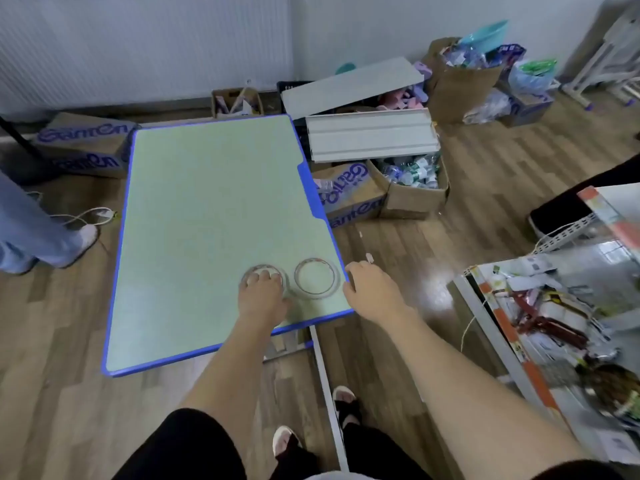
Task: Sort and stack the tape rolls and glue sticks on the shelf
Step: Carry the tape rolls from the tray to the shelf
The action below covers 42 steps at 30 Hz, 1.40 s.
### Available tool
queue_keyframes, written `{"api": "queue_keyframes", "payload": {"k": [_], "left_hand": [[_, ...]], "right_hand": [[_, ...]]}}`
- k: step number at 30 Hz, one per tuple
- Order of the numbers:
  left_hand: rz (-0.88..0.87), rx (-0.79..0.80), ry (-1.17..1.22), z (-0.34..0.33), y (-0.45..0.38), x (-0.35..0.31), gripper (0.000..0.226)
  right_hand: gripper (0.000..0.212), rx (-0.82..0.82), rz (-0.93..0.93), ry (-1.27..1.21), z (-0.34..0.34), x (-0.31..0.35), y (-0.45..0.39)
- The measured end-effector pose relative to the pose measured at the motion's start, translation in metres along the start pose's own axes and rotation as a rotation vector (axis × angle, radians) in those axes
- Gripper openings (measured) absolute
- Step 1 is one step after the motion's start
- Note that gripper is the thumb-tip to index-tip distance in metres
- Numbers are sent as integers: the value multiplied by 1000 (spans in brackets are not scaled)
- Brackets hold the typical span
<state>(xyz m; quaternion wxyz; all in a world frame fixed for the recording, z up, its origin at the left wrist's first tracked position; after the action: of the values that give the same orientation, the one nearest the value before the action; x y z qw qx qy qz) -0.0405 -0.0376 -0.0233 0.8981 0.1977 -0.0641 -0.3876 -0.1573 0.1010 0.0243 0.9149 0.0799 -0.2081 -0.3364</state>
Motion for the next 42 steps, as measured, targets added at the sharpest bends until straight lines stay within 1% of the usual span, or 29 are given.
{"api": "queue_keyframes", "payload": {"k": [1,6,9,11,13,16,19,21,22,23,25,29,33,37,39,41,42], "left_hand": [[13,14,-14,-2,-2,0,52],[47,-41,15,-14,-10,1,41],[91,-46,25,-13,-14,2,37],[90,-46,-4,-11,-14,2,35],[92,-68,-23,-9,-11,3,34],[146,-121,-12,-3,0,12,33],[173,-165,-2,0,15,17,33],[188,-240,9,2,27,20,29],[183,-305,26,3,31,20,30],[169,-376,20,2,34,21,38],[163,-443,-30,-2,40,23,48],[163,-477,-13,-9,49,24,49],[234,-543,24,-7,54,28,45],[345,-609,81,-8,66,40,35],[412,-636,139,-12,75,50,28],[464,-701,180,-16,88,62,16],[485,-725,217,-17,96,67,22]], "right_hand": [[34,11,-11,13,-1,-3,1],[32,26,1,29,-11,-17,0],[32,14,16,38,-12,-18,-5],[31,18,36,45,-14,-15,-9],[32,14,67,58,-14,-10,-14],[34,8,124,87,-14,0,-21],[40,39,203,134,-20,12,-30],[43,61,255,183,-27,21,-37],[44,73,279,208,-31,25,-40],[45,80,307,229,-35,30,-42],[47,97,352,252,-43,36,-45],[48,121,405,275,-56,38,-47],[32,114,470,327,-64,37,-46],[31,94,537,399,-69,41,-46],[25,73,564,411,-67,52,-44],[16,3,592,338,-59,70,-41],[15,9,625,300,-55,83,-37]]}}
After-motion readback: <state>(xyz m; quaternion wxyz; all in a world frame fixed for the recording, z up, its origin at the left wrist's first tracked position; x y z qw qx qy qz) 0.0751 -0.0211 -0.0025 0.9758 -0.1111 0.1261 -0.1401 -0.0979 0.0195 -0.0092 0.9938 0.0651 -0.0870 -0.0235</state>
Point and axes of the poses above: each hand's wrist, its own y-axis away from the middle knuckle, its own z-axis out of the back of the hand, x = y × z, the point moved 6 cm from there along -y, towards the middle knuckle, and after that the axes turned 1 degree about x, right-handed, at the moved point
